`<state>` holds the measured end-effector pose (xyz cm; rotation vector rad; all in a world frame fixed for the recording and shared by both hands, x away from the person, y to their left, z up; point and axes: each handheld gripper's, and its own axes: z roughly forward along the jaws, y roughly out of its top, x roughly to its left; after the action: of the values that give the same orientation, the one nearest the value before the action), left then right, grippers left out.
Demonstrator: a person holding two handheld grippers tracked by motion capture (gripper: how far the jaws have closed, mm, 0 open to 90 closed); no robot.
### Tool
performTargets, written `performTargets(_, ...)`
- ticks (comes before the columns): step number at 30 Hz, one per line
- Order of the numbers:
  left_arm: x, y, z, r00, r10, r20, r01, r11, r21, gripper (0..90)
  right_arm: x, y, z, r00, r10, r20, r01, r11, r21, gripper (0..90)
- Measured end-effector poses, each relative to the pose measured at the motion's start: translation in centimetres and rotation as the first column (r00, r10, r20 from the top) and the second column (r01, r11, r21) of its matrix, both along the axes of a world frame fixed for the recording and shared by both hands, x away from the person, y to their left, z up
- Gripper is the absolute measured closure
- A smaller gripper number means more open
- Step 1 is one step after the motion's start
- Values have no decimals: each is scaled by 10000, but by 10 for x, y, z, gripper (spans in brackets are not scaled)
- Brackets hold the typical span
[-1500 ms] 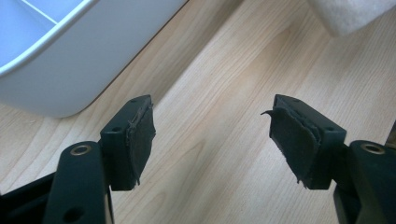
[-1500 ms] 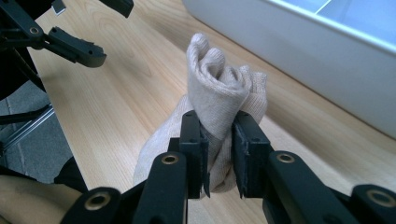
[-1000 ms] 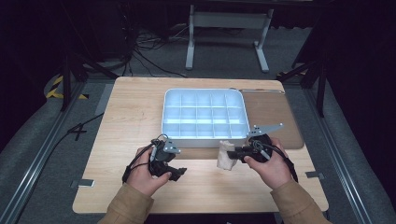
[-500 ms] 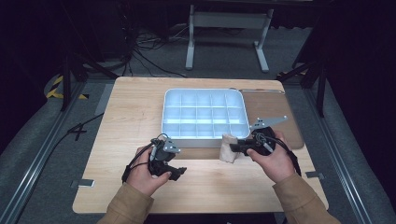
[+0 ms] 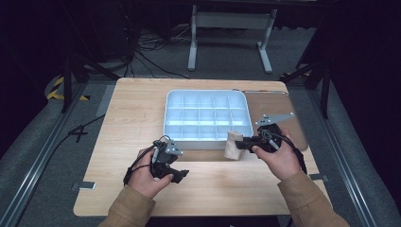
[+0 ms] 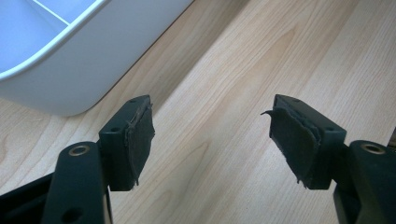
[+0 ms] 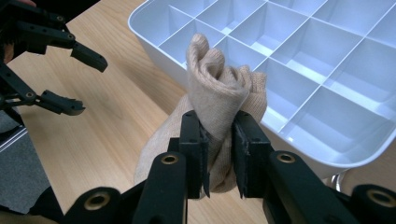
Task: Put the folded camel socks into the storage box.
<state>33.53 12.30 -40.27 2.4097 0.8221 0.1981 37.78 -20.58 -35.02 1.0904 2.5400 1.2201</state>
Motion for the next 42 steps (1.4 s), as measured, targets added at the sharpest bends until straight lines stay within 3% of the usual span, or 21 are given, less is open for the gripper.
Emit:
performTargets(13, -2, 7, 0, 9998, 222, 11, -222, 9997, -29, 313, 29, -7, 7, 9981, -152, 595, 184, 9984, -528, 753)
performTargets(19, -3, 11, 2, 9998, 181, -61, -181, 9998, -24, 313, 43, -8, 5, 9973, -267, 689, 323, 9962, -805, 753)
performTargets(21, -4, 12, 0, 9993, 363, 129, -362, 9993, -50, 313, 50, -10, 3, 9971, -266, 710, 336, 9946, -984, 753)
performTargets(25, -5, 15, 0, 9991, 407, 129, -406, 9992, -56, 312, 59, -12, 1, 9969, -378, 685, 455, 9923, -1150, 752)
performTargets(34, -7, 18, 0, 9990, 420, 153, -420, 9991, -18, 305, 75, -13, -5, 9950, -334, 940, 505, 9812, -1861, 751)
performTargets(38, -8, 18, 0, 9990, 444, 111, -443, 9990, -47, 304, 79, -10, -11, 9945, -176, 1031, 423, 9693, -2423, 751)
performTargets(40, -8, 18, 0, 9993, 368, 106, -367, 9993, -65, 298, 80, -9, -12, 9948, -174, 1000, 419, 9679, -2477, 750)
performTargets(41, -8, 17, 0, 9993, 356, 111, -356, 9994, -38, 298, 81, -7, -16, 9950, -113, 992, 387, 9596, -2786, 751)
performTargets(42, -8, 17, -1, 9994, 341, 116, -340, 9994, -69, 296, 82, -6, -17, 9949, -97, 1008, 383, 9574, -2862, 751)
